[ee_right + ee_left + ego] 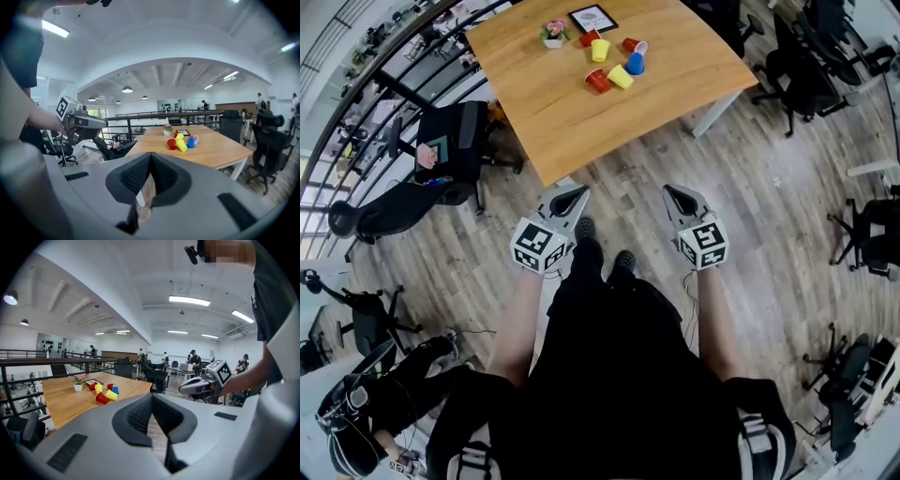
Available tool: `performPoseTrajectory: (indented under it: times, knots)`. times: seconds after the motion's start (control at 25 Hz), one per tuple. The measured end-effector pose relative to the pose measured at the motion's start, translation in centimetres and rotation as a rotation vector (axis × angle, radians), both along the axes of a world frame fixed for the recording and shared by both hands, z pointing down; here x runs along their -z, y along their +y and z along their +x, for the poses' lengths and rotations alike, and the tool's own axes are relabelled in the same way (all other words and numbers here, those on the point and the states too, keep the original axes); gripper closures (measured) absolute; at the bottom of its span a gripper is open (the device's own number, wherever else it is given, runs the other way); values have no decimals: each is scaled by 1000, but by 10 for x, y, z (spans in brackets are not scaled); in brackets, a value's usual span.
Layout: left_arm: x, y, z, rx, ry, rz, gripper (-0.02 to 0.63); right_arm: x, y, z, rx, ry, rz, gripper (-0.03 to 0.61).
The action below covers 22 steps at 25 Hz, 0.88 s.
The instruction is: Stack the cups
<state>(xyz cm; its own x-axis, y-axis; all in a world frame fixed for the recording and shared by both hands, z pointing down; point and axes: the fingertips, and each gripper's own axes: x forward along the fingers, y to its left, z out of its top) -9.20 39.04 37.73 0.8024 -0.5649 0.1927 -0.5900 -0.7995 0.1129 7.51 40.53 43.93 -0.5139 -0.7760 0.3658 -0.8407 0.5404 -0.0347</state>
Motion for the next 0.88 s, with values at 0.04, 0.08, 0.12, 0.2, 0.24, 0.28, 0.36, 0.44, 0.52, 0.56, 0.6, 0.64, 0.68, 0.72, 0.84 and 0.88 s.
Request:
performPoseTrajectory:
  times: [0.04,0.08,0.12,0.2,0.24,0.28,0.36,0.44,0.52,0.56,0.6,0.64,0.68,0.72,0.84,0.88]
  knots:
    - [-1,0,0,-1,-4,1,595,1,-1,2,-9,-2,3,571]
    - [-1,1,1,-1,-6,1,595,1,-1,3,-14,1,6,571]
    - [-1,1,1,-1,-6,1,595,2,-1,4,-14,4,10,571]
    - [1,2,0,2,-4,3,595,4,-1,3,-10,2,17,571]
    - [2,2,-1,3,-4,5,595,6,-1,3,-10,0,21,571]
    - [2,3,-1,3,-3,6,595,8,-1,3,-11,1,26,571]
    - [4,3,-1,1,-1,7,595,10,-2,3,-10,5,33,571]
    - [6,4,-1,-4,4,11,595,10,-2,2,-6,7,36,568]
    - [8,4,0,0,9,15,594,9,-2,1,2,10,38,556]
    - [8,3,0,3,12,16,594,9,-2,0,5,11,39,543]
    - [9,3,0,5,12,17,594,9,-3,0,8,13,40,539]
    - [8,2,0,6,10,17,594,9,-3,-1,10,13,42,534]
    - [8,2,1,7,6,17,593,10,-3,-1,12,12,44,525]
    - [7,2,1,8,1,17,592,10,-3,-1,14,11,46,513]
    - [7,3,3,11,5,18,591,11,-3,0,22,11,52,463]
    - [6,3,3,11,7,18,591,11,-3,-1,24,12,54,440]
